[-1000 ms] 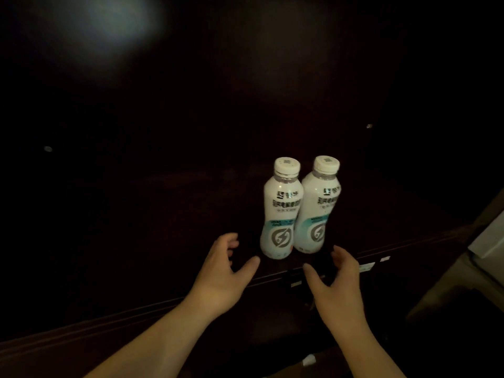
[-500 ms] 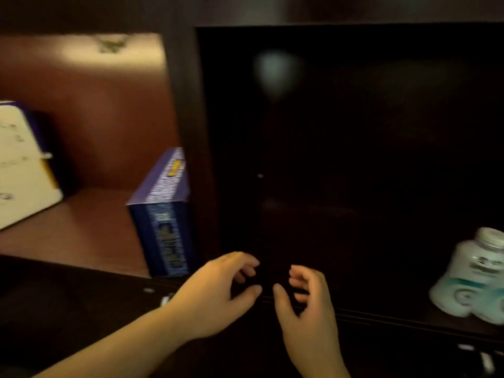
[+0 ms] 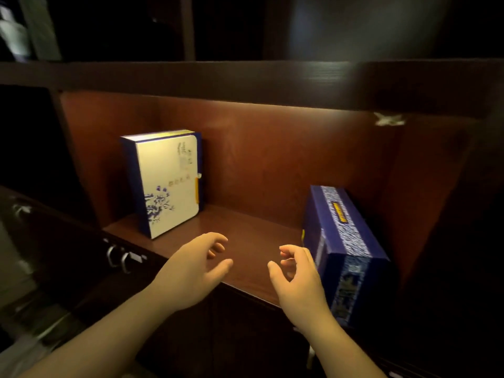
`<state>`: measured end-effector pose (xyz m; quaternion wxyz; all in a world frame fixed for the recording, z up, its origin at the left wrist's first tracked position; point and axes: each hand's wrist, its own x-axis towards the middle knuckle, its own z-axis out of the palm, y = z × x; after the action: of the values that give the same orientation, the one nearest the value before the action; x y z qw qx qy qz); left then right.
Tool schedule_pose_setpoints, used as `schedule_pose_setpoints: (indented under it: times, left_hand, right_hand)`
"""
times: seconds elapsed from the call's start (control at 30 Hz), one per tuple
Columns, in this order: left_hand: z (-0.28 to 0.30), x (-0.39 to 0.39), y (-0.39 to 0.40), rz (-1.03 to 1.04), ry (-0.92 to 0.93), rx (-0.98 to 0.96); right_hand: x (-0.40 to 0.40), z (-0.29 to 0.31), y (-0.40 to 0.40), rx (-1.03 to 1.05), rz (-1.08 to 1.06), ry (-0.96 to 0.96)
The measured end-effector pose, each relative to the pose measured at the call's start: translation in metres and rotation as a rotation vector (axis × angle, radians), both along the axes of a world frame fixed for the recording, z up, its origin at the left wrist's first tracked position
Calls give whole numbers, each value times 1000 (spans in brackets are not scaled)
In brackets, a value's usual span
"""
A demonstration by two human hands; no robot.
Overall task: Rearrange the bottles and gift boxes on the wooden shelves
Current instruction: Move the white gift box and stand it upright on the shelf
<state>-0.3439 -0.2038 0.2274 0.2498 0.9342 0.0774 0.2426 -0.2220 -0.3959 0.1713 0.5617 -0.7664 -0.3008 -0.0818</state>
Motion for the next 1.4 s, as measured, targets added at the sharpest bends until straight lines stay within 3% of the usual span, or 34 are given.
schedule_pose_setpoints:
  times: [0.27, 0.6, 0.83, 1.13, 1.4]
  left_hand:
    - [-7, 41, 126, 179, -58, -99]
    - [26, 118, 285, 489, -225, -142]
    - [38, 151, 351, 592, -339, -206]
    - [32, 174, 417, 464, -356, -447]
    - [17, 182, 440, 272, -293, -534]
  right_hand:
    - [69, 13, 139, -33, 97, -29]
    - [196, 62, 343, 4, 209, 28]
    - [259, 85, 437, 42, 190, 221]
    - [311, 96, 515, 207, 111, 582]
    - [310, 81, 537, 249, -41, 667]
